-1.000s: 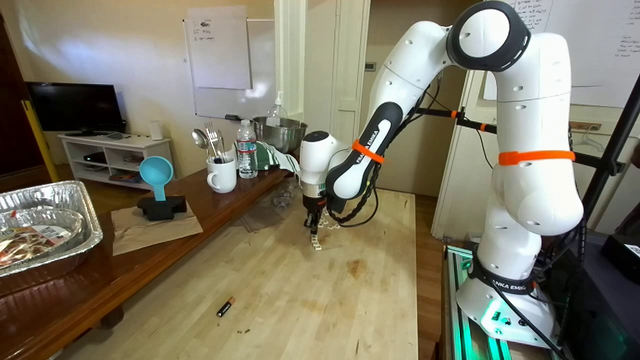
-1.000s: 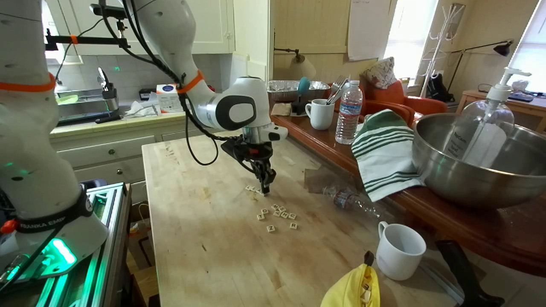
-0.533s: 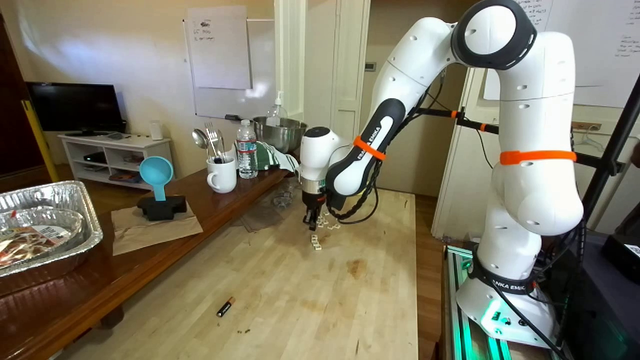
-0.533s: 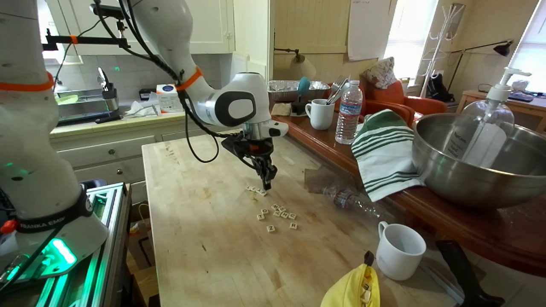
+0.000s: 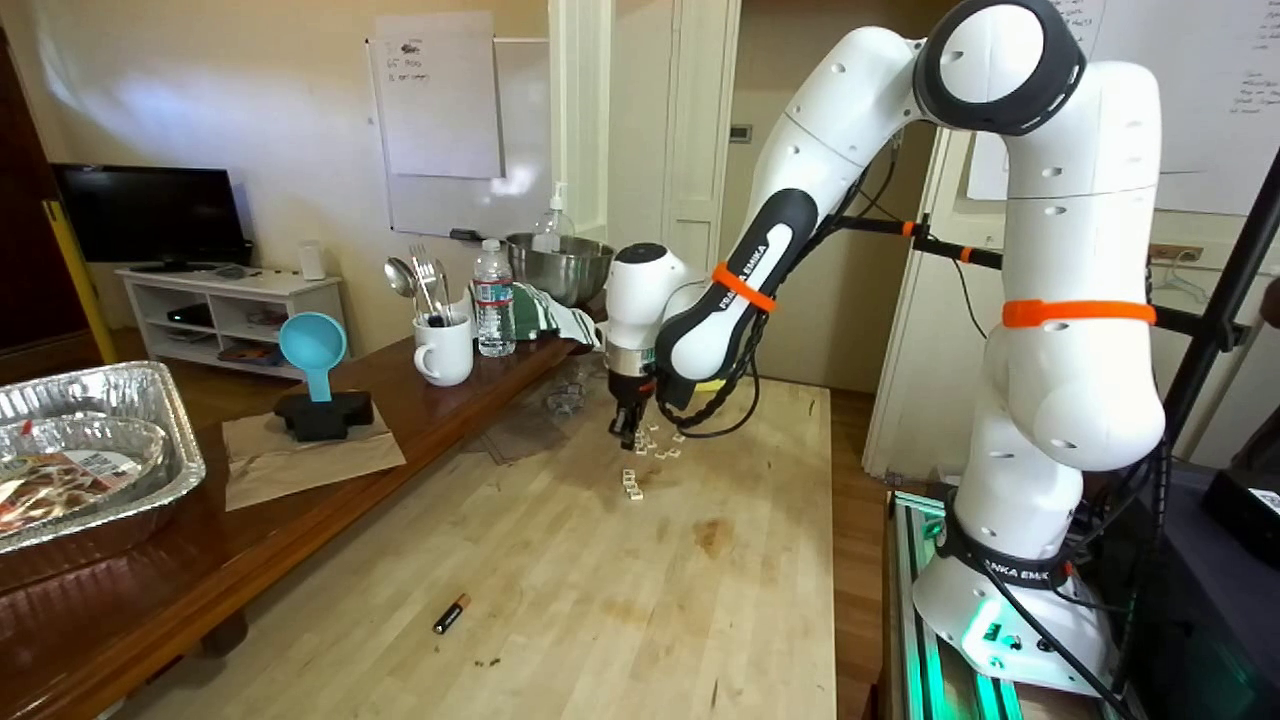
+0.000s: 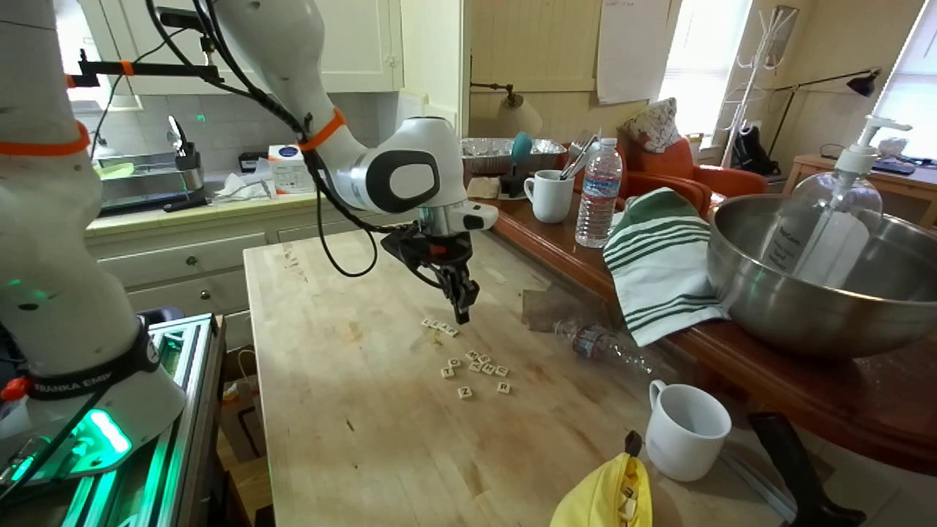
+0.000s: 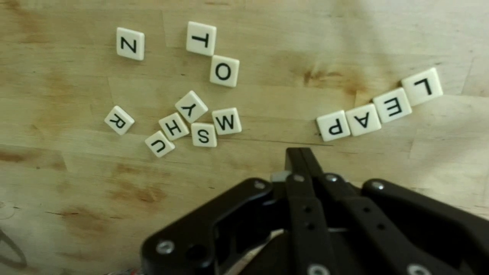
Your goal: Move some of the letters to the left to spell the word LEAP
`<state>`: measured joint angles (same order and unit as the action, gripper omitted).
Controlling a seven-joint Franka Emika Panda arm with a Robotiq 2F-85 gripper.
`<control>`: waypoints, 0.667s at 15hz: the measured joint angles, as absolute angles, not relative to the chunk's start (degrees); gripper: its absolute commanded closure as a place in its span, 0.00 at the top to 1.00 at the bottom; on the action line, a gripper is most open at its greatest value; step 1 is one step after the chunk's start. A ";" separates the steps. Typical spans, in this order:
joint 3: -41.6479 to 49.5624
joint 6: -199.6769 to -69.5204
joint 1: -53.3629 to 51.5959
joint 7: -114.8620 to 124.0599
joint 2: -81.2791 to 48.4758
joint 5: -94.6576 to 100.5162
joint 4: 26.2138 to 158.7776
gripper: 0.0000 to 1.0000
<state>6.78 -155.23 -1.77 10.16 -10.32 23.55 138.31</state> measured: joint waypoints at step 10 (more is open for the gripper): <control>9.14 -155.23 0.51 10.07 -9.73 23.64 138.32 0.00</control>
<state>9.14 -155.23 0.51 10.07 -9.73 23.64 138.32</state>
